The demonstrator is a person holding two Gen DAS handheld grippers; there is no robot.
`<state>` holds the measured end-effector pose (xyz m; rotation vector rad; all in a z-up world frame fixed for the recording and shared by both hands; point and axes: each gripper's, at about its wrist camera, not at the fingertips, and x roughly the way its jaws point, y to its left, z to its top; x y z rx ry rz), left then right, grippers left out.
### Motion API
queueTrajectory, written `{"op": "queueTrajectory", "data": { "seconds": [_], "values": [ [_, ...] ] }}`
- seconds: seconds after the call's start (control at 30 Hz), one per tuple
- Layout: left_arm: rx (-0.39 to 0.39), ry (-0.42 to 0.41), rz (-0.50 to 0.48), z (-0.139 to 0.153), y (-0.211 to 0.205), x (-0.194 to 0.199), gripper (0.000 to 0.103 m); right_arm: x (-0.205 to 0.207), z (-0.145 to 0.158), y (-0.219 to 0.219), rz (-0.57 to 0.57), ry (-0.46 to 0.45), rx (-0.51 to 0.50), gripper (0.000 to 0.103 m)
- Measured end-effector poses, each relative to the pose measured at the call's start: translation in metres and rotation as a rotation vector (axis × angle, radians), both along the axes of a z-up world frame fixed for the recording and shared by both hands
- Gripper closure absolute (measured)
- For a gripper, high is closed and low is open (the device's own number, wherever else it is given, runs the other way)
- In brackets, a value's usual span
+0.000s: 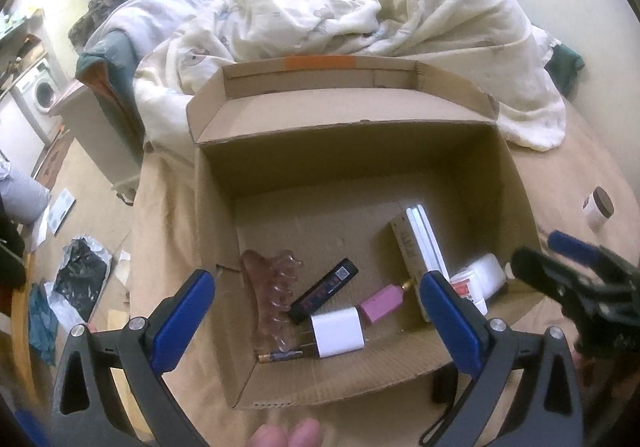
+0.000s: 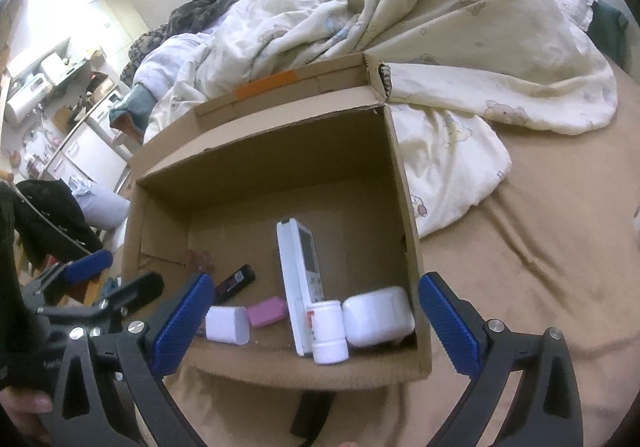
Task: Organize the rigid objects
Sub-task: 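Withdraw both grippers from the box, then grasp the black flashlight with the right gripper and lift it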
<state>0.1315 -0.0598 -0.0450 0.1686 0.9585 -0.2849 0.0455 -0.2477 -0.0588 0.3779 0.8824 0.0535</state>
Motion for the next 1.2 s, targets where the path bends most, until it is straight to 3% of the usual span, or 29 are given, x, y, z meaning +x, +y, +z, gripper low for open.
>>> {"op": "queueTrajectory", "data": {
  "seconds": [0.2,0.4,0.6,0.87,0.97,1.07,1.2],
  "values": [
    [-0.009,-0.005,0.022,0.007,0.01,-0.003,0.001,-0.022,0.001,0.007,-0.005,0.032,0.038,0.0],
    [-0.018,0.003,0.053,0.016,0.02,-0.007,0.001,-0.046,-0.019,0.012,-0.08,0.189,0.016,0.0],
    [-0.041,0.042,0.05,0.025,0.028,-0.014,0.001,-0.067,-0.063,0.023,-0.105,0.357,0.061,0.0],
    [-0.069,0.043,0.028,0.037,0.03,-0.023,0.001,-0.048,-0.113,0.05,-0.092,0.504,-0.017,0.0],
    [-0.077,0.05,0.03,0.038,0.031,-0.023,0.001,-0.034,-0.128,0.067,-0.068,0.534,-0.135,0.0],
    [-0.085,0.06,0.035,0.038,0.032,-0.022,0.001,-0.022,-0.132,0.083,-0.048,0.498,-0.265,0.0],
    [-0.088,0.059,0.032,0.039,0.033,-0.022,0.001,-0.014,-0.134,0.079,-0.092,0.451,-0.253,0.0]
  ]
}}
